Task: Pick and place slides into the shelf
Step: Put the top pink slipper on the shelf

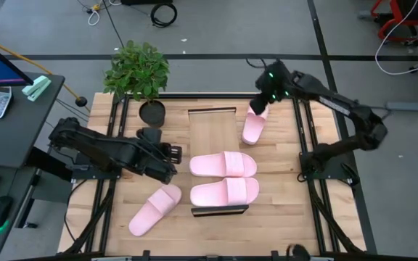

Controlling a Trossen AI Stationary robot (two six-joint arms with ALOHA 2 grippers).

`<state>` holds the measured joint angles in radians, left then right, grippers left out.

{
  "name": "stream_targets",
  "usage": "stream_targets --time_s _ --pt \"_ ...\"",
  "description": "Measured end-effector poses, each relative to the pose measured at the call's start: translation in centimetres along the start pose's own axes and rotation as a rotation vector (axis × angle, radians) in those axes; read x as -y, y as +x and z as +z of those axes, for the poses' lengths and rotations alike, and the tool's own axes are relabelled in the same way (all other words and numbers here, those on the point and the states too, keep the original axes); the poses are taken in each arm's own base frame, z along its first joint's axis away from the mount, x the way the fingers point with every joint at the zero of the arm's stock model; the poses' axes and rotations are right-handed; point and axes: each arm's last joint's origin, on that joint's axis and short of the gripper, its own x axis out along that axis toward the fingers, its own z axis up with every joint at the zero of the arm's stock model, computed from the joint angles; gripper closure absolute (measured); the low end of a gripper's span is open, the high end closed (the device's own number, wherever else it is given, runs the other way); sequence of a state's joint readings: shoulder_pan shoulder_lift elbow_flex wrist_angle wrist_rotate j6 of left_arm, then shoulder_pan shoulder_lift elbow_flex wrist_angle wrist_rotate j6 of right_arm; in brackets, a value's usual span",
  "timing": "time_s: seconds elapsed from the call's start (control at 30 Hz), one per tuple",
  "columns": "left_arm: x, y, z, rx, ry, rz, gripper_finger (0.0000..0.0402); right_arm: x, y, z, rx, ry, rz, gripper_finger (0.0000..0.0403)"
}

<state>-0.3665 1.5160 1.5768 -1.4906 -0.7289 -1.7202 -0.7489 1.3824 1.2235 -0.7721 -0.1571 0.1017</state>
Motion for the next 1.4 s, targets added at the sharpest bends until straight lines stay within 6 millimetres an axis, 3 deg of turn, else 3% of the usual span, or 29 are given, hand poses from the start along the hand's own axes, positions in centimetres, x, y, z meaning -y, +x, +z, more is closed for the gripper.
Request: stream_targets --time_s 0.23,0.57,1.17,1.4 --pt "-1.6 -1.2 1.3 0.009 0.067 -0.002 0.0273 5.0 2.9 3.1 -0.224 0.191 0.007 0.0259" --pt "-2.4 -1.7 1.9 0.034 0.104 -0.01 0.0281 10.7 7.0 2.8 -0.34 0.379 0.064 0.0259" --pt "-2.3 -1.7 2.0 0.044 0.049 -0.013 0.0288 13.4 11.7 0.8 -0.516 0.388 -0.124 0.0209" --pt "-2.3 -1.7 1.9 0.044 0.018 -0.015 0.0285 15.5 11.9 0.3 -0.506 0.43 -0.14 0.0187"
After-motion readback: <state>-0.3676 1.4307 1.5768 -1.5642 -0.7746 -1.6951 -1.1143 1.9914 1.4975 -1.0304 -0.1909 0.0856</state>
